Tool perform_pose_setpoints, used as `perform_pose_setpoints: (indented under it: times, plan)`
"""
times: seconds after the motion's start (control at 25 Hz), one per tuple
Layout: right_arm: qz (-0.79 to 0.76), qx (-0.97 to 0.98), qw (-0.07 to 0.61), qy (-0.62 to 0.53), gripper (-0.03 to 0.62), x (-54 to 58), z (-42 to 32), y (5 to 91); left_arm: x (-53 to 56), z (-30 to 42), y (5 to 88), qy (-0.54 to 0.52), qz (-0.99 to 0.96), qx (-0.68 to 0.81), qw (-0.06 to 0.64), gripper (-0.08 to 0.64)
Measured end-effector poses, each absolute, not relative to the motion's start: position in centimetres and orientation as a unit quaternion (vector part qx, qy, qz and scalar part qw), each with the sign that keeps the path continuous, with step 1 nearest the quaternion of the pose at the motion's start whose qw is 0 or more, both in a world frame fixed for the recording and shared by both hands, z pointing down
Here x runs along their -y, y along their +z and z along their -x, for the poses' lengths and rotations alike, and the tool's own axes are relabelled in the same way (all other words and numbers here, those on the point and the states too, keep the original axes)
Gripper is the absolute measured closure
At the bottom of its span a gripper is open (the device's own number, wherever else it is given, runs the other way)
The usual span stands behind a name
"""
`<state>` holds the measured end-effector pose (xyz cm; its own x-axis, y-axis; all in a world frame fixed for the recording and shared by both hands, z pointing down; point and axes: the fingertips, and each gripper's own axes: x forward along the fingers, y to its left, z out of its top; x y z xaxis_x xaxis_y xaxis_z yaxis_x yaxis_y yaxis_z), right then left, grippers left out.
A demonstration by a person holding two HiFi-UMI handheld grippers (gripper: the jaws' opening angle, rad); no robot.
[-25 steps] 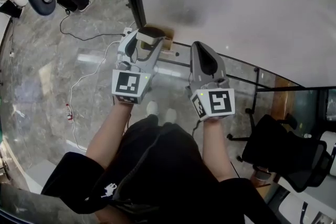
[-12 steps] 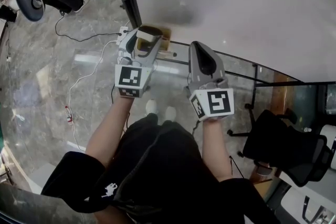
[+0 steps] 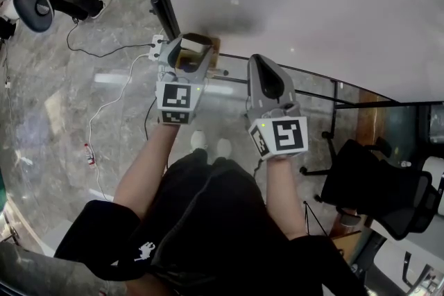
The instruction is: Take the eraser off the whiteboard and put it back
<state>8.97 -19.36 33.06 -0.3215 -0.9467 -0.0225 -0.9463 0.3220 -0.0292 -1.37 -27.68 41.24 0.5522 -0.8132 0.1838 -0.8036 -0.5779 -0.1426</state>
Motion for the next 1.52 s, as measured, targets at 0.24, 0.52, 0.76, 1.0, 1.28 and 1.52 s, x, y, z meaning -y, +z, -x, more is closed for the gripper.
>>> perform_pose_setpoints:
  times: [0.24, 0.52, 0.76, 1.0, 1.28, 1.52]
  plan:
    - [0.583, -0.812, 0.016, -0.009, 0.583, 19.5, -9.2, 33.2, 28.3, 0.9, 42.3, -0.136, 0.874, -0.467, 0.023, 0.281]
    - [0.585, -0.811, 0.016, -0.011, 0.583, 19.9, -9.7, 33.4, 28.8, 0.5, 43.4, -0.153, 0.869, -0.47, 0.013, 0.281]
    - [0.584, -0.811, 0.015, -0.013, 0.583, 20.1, -10.1, 33.6, 29.1, 0.2, 44.6, -0.166, 0.866, -0.473, 0.003, 0.279]
    - [0.585, -0.811, 0.015, -0.015, 0.583, 20.3, -10.8, 33.6, 29.4, -0.1, 45.1, -0.174, 0.861, -0.478, -0.001, 0.278]
    - [0.583, -0.812, 0.014, -0.017, 0.583, 20.6, -11.1, 33.8, 29.6, 0.1, 45.2, -0.175, 0.853, -0.491, 0.002, 0.275]
    - [0.58, -0.814, 0.014, -0.018, 0.583, 20.7, -11.2, 34.0, 29.6, 0.8, 45.1, -0.171, 0.847, -0.504, 0.005, 0.276]
